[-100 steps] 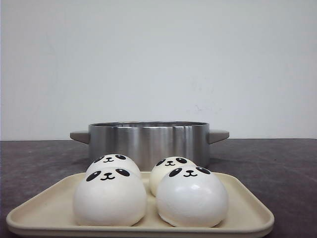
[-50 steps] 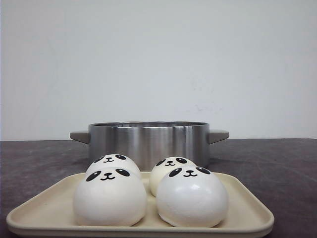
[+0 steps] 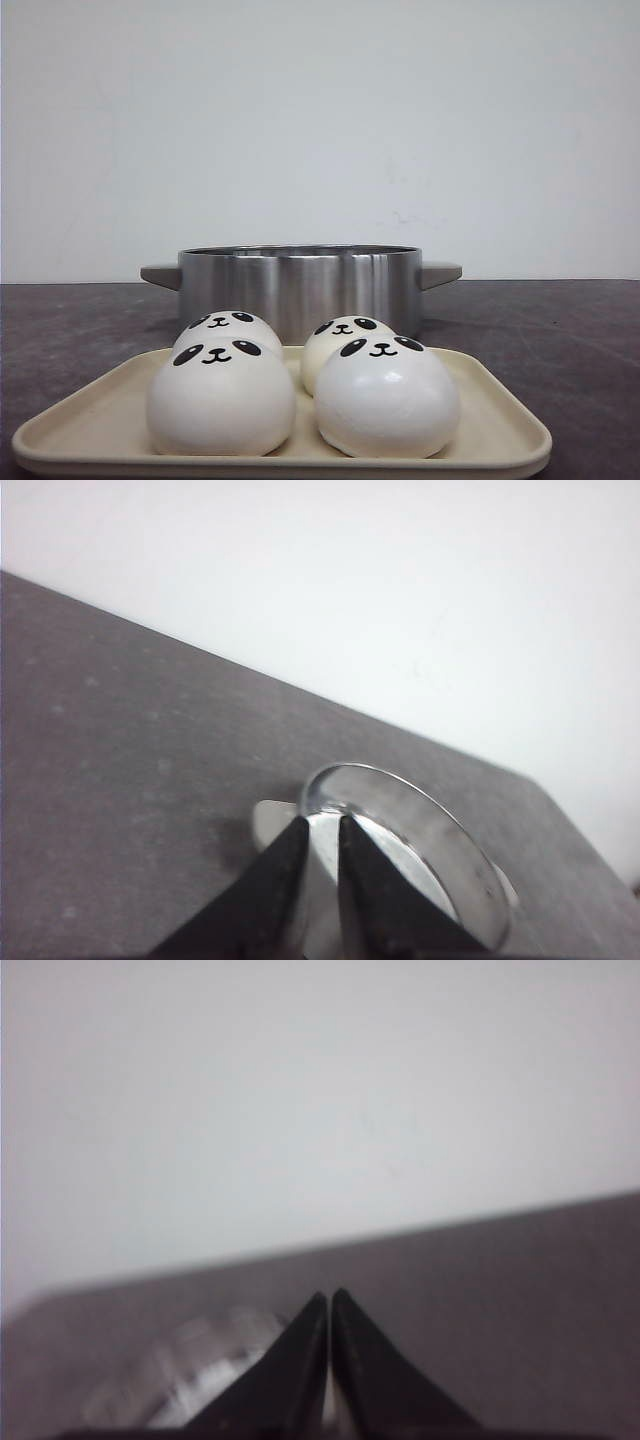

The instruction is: Steam buns

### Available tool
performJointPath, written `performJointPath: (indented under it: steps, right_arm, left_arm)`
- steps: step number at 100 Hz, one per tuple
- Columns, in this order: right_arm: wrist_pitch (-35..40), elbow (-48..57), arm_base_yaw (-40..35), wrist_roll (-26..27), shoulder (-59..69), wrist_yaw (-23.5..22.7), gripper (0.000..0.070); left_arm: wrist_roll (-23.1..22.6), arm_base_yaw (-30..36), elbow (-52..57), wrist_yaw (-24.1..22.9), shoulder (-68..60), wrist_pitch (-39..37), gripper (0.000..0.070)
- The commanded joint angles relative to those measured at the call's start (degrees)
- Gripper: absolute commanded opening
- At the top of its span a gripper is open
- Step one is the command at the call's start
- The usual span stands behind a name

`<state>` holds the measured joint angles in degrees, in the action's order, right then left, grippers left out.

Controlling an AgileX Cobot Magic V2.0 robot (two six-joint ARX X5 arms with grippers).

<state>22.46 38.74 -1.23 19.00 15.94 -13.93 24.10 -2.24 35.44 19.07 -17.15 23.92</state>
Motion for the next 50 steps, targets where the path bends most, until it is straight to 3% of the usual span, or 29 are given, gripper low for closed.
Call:
performJointPath:
  steps: [1, 7, 11, 15, 18, 19, 21, 22, 24, 27, 31, 34, 42, 50]
  right_arm:
    - [5.2, 5.6, -0.1, -5.8, 3.1, -0.3, 0.0006]
    - [6.8, 8.5, -0.1, -6.4, 5.0, -1.5, 0.0006]
    - [6.6, 9.4, -0.2, -6.4, 5.8, -3.7, 0.0007]
    - [5.7, 9.9, -0.2, -5.7, 6.4, -6.6, 0.0011]
    - [4.9, 9.9, -0.2, -4.7, 6.7, -9.0, 0.0041]
    - [4.6, 9.9, -0.2, -4.2, 6.8, -9.9, 0.0061]
    - [4.1, 9.9, -0.2, -3.3, 6.9, -11.6, 0.0119]
    - [3.8, 9.9, -0.2, -2.8, 6.9, -12.3, 0.0156]
    - [3.2, 9.9, -0.2, -1.5, 7.2, -14.0, 0.0266]
    - [2.8, 9.9, -0.2, -0.2, 7.5, -15.4, 0.0387]
    - [2.0, 9.9, -0.2, 2.0, 8.1, -17.6, 0.0566]
    - [1.5, 9.9, -0.2, 3.5, 8.6, -19.0, 0.0643]
    - [0.2, 10.0, -0.2, 4.3, 10.2, -21.7, 0.0664]
    - [-0.1, 10.1, -0.9, 3.0, 11.9, -21.6, 0.0664]
  left_arm:
    - [-7.9, 0.5, 6.0, 0.3, -3.4, 3.0, 0.0014]
    - [-11.7, 1.2, 10.0, 0.3, -6.0, 5.8, 0.0028]
    - [-12.8, 1.7, 11.8, 0.3, -7.0, 6.6, 0.0086]
    - [-12.9, 1.9, 12.9, 0.3, -7.6, 6.6, 0.0218]
    - [-12.9, 1.9, 13.4, 0.3, -7.8, 6.5, 0.0376]
    - [-12.9, 1.9, 13.5, 0.3, -7.8, 6.4, 0.0400]
    - [-12.7, 1.9, 13.6, 0.3, -7.9, 6.4, 0.0524]
    - [-12.7, 1.9, 13.6, 0.3, -7.9, 6.3, 0.0543]
    - [-12.5, 2.0, 13.6, 0.3, -7.9, 6.3, 0.0640]
    - [-12.4, 2.3, 13.6, 0.3, -7.9, 6.6, 0.0700]
    - [-12.4, 2.8, 13.6, 0.3, -7.8, 7.4, 0.0700]
    - [-12.4, 3.2, 13.6, 0.3, -7.8, 8.1, 0.0700]
    - [-12.5, 4.6, 13.6, 0.3, -7.4, 10.7, 0.0700]
    - [-12.5, 5.9, 13.6, 0.3, -7.3, 12.8, 0.0700]
